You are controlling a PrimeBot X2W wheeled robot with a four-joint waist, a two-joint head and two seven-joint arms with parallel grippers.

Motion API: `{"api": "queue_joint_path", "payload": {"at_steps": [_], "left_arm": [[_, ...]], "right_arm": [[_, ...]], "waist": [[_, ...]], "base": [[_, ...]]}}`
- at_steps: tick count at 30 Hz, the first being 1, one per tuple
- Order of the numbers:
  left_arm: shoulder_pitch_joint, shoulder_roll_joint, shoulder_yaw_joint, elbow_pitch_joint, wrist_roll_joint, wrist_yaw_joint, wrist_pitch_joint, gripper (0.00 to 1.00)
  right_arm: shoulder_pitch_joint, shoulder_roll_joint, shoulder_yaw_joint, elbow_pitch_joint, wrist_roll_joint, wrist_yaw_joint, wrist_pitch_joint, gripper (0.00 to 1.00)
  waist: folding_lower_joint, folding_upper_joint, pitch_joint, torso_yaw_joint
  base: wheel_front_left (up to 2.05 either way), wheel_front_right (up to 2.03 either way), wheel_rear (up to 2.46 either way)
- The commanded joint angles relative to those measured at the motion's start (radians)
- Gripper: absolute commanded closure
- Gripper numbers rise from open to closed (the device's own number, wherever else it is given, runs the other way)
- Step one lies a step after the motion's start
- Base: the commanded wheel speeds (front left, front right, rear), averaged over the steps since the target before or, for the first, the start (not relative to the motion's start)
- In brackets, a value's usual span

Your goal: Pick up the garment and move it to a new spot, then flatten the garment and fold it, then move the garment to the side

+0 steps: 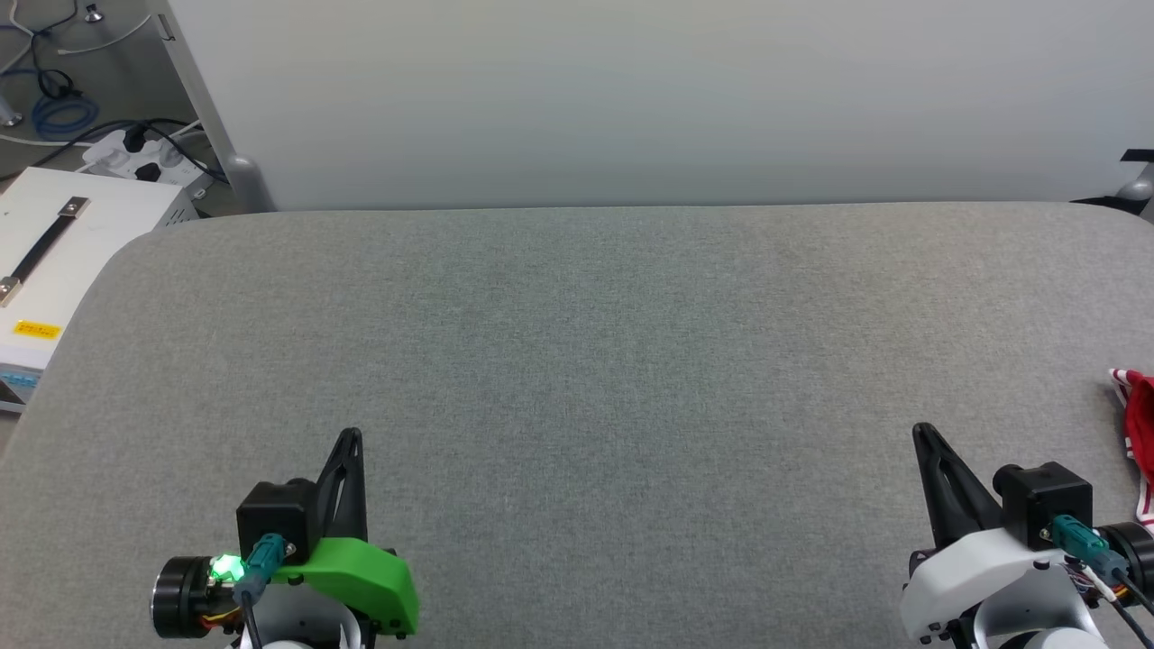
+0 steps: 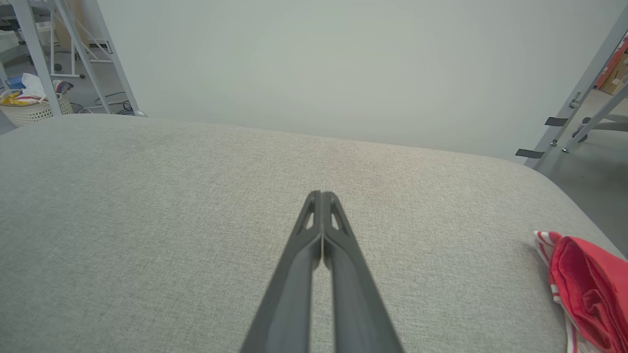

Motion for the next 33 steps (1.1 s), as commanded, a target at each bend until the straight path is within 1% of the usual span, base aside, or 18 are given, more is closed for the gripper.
{"api": "queue_joint_path", "payload": {"at_steps": [1, 22, 33], "left_arm": [[-0.023, -0.01, 0.01, -0.007, 0.017, -0.005, 0.009, 1.0], [-0.029, -0.036, 0.051, -0.032, 0.084, -0.022, 0.05, 1.0], [-0.029, -0.036, 0.051, -0.032, 0.084, -0.022, 0.05, 1.0]], "right_arm": [[-0.022, 0.004, 0.001, 0.007, -0.01, -0.001, -0.004, 1.0], [-0.052, 0.012, 0.005, 0.037, -0.038, -0.001, -0.004, 1.0], [-0.052, 0.012, 0.005, 0.037, -0.038, -0.001, -0.004, 1.0]], "waist": [[0.0, 0.0, 0.0, 0.0], [0.0, 0.0, 0.003, -0.006], [0.0, 0.0, 0.003, -0.006]], "base": [[0.0, 0.0, 0.0], [0.0, 0.0, 0.0], [0.0, 0.0, 0.0]]}}
